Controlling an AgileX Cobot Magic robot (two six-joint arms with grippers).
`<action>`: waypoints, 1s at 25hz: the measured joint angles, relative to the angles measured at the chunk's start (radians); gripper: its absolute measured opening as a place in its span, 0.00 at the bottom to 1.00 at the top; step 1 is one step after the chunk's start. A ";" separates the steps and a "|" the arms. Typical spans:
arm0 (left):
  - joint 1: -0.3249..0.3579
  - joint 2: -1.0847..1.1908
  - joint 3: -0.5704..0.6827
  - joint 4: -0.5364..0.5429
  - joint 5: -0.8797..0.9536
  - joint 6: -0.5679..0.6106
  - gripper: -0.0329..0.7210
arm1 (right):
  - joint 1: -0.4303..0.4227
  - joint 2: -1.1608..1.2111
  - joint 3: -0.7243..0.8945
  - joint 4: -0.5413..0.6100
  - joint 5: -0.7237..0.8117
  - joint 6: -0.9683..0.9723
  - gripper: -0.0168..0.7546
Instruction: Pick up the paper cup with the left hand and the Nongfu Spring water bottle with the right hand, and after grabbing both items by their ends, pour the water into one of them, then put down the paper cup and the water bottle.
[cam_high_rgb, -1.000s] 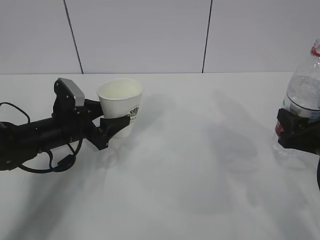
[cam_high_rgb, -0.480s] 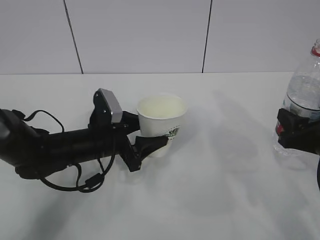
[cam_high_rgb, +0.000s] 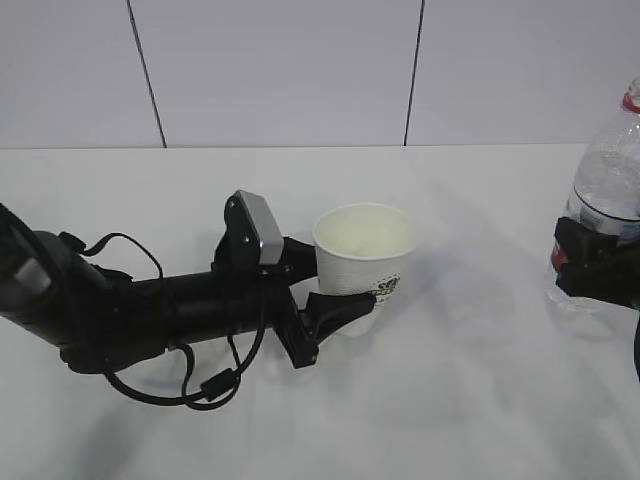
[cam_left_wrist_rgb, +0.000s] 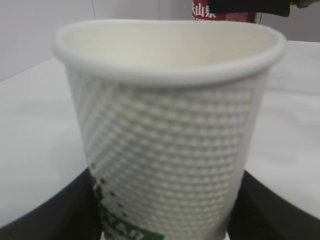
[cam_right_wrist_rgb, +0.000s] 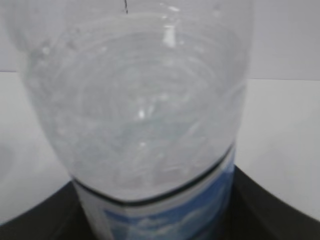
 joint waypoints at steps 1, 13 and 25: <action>-0.007 0.000 0.000 -0.002 0.000 0.000 0.69 | 0.000 0.000 0.000 0.000 0.000 0.000 0.61; -0.063 0.000 -0.041 -0.010 0.002 0.000 0.69 | 0.000 0.000 0.000 0.000 0.000 0.000 0.61; -0.063 0.000 -0.041 -0.033 0.002 -0.028 0.69 | 0.000 -0.009 0.031 0.000 0.007 0.000 0.61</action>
